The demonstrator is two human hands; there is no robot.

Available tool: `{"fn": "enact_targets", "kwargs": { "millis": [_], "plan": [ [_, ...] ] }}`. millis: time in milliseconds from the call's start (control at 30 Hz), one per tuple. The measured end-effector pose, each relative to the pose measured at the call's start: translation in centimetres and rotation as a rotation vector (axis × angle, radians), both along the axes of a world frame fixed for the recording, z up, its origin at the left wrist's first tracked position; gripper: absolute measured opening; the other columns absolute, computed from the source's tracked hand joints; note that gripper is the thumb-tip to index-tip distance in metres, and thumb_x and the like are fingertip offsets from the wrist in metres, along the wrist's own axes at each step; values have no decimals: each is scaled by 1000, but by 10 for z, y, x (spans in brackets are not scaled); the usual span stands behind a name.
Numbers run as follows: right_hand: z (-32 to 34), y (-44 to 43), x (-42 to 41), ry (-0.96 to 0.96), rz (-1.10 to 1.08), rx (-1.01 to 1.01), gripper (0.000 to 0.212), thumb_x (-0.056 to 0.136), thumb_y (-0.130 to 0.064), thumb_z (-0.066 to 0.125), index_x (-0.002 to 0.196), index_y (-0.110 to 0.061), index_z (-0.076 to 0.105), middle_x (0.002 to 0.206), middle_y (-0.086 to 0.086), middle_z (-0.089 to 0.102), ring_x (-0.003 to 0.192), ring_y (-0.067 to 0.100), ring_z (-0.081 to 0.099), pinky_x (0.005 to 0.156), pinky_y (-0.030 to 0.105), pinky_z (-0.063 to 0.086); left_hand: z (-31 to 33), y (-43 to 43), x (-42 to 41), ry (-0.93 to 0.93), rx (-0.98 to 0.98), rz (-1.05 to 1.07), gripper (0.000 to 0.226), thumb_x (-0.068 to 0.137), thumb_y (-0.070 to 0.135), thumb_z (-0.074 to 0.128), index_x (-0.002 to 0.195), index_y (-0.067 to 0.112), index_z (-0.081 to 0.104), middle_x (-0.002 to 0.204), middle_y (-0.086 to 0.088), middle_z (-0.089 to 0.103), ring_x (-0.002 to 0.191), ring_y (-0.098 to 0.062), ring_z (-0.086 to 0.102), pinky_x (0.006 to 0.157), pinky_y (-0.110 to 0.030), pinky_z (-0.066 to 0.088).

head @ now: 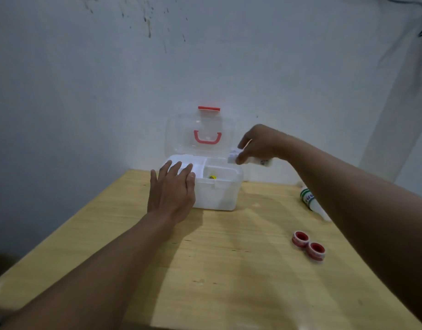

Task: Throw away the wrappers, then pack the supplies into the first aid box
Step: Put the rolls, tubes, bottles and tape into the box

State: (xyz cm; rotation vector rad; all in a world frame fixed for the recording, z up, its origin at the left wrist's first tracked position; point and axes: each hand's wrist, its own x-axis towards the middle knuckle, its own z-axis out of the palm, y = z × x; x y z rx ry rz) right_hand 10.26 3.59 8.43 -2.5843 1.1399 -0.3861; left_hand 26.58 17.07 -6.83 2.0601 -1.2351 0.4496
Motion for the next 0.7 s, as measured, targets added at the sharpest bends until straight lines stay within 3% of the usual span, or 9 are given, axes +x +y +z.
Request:
{"fn": "enact_targets", "kwargs": {
  "millis": [100,167,267,700],
  "plan": [
    [4,7,19,134,74,63,40,72,-24,84,110,-17,75,90,-5,65,87,21,66,67,30,57,0,0,-2,5,0,-3,48,103,39,24,143,27,48,152,1,42,147,-18,19,120,-50,9],
    [3,6,30,229,96,145,42,72,-22,84,113,-17,74,98,-3,68,96,23,66,84,40,58,2,-2,-4,1,11,-8,48,103,38,24,143,27,47,153,1,41,148,-17,18,120,-50,8],
    [3,3,49,364,102,244,45,75,-18,82,118,-14,71,113,5,72,103,25,67,95,47,54,7,-1,-3,-2,30,-10,49,103,40,22,145,28,45,155,2,37,148,-17,16,121,-50,7],
    [-13,1,66,351,133,437,34,86,-7,72,119,-9,69,115,6,68,100,23,64,94,49,53,4,0,4,-25,79,9,50,103,40,21,146,27,43,153,4,40,148,-17,15,120,-51,11]
  ]
}}
